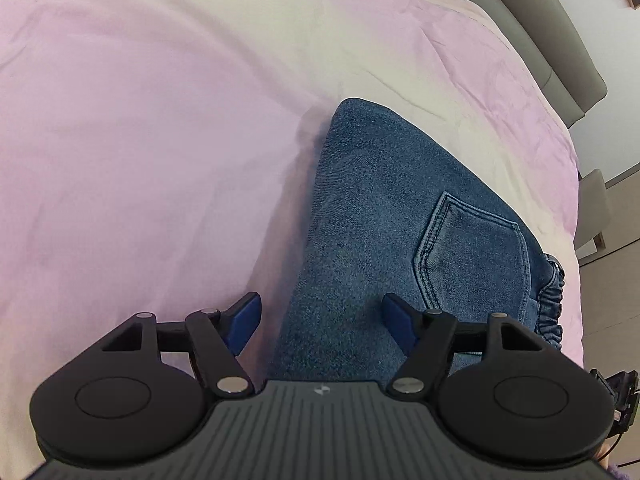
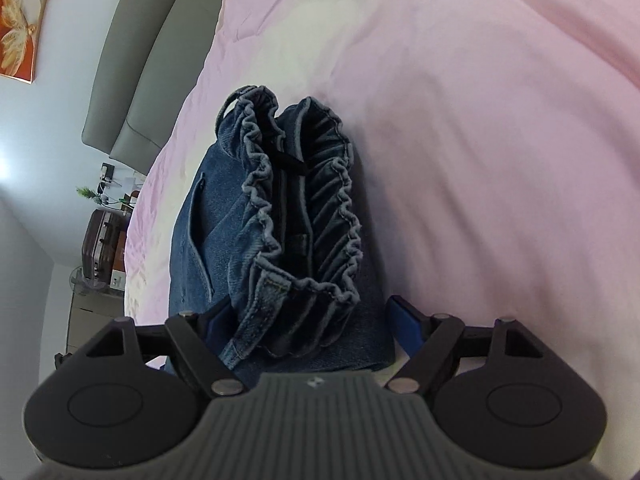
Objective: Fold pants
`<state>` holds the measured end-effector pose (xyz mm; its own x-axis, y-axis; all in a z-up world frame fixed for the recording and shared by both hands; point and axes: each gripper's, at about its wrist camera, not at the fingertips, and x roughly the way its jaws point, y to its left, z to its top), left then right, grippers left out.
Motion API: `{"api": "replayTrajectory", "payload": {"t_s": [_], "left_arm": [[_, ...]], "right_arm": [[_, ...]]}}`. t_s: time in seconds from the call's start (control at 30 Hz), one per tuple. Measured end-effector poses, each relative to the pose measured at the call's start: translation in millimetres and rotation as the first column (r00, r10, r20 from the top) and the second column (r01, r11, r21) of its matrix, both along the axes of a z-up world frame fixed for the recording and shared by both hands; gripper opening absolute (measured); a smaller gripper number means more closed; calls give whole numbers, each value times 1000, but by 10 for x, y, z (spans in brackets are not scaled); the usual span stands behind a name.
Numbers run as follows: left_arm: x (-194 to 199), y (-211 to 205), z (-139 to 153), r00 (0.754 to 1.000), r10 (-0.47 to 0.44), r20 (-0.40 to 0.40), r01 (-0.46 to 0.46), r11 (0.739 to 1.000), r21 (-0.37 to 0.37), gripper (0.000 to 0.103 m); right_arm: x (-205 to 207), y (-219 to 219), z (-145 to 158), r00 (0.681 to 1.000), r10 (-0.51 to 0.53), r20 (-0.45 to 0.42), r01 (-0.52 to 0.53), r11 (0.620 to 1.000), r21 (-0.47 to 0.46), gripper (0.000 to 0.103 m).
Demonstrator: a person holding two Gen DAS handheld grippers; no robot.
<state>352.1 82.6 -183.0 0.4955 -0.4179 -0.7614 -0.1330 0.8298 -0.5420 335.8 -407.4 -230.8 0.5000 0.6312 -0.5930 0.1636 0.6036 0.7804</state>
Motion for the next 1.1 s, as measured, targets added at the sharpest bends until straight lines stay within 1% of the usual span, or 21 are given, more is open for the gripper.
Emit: {"api": "replayTrajectory", "payload": {"t_s": [0.13,0.17,0.23,0.3,0.33,0.4,0.47,0.57,0.67,0.73,0.8,0.87,0.93,1.1], "left_arm": [[91,-59,-95,1000,-27,6,27,1000,-16,67],[105,-87,-98,999,-33,8,33,999,-10,64],[114,-108,-100,999,-38,10,38,999,0,63],[105,-105,-78,999,-39,3,39,999,1,59],[99,-111,-54,999,-37,2,37,999,3,55],[81,-155,25,999,-50,11,50,998,31,49],[57,-208,128,998,-61,26,59,996,68,40],[30,-243,272,997,-62,40,58,994,88,31],[-37,-262,447,995,-78,56,71,991,114,27],[-108,-242,566,994,-86,62,77,988,132,26],[-187,-175,662,994,-88,61,80,989,124,25],[-285,-103,778,993,-100,66,90,986,140,24],[-387,-1,880,992,-101,71,89,984,154,24],[-628,351,1134,993,-80,88,62,980,189,24]], "right_arm": [[75,32,-60,1000,18,4,-18,1000,2,75],[92,37,-66,1000,20,2,-20,1000,0,74],[113,65,-74,1000,22,2,-22,1000,-9,73],[124,101,-51,1000,26,8,-26,999,-39,71],[126,126,-21,999,29,13,-28,998,-55,68],[116,163,52,999,37,21,-36,996,-83,63],[104,219,150,998,43,34,-39,991,-126,59],[66,333,349,996,61,72,-46,979,-199,55],[14,385,541,992,83,98,-59,971,-231,52],[-29,401,669,989,104,106,-77,968,-237,51],[-81,440,800,986,121,114,-91,967,-239,50],[-140,490,917,983,133,126,-101,968,-231,50],[-193,572,1020,979,149,139,-115,968,-224,50],[-289,944,1221,969,195,154,-162,965,-205,50]]}}
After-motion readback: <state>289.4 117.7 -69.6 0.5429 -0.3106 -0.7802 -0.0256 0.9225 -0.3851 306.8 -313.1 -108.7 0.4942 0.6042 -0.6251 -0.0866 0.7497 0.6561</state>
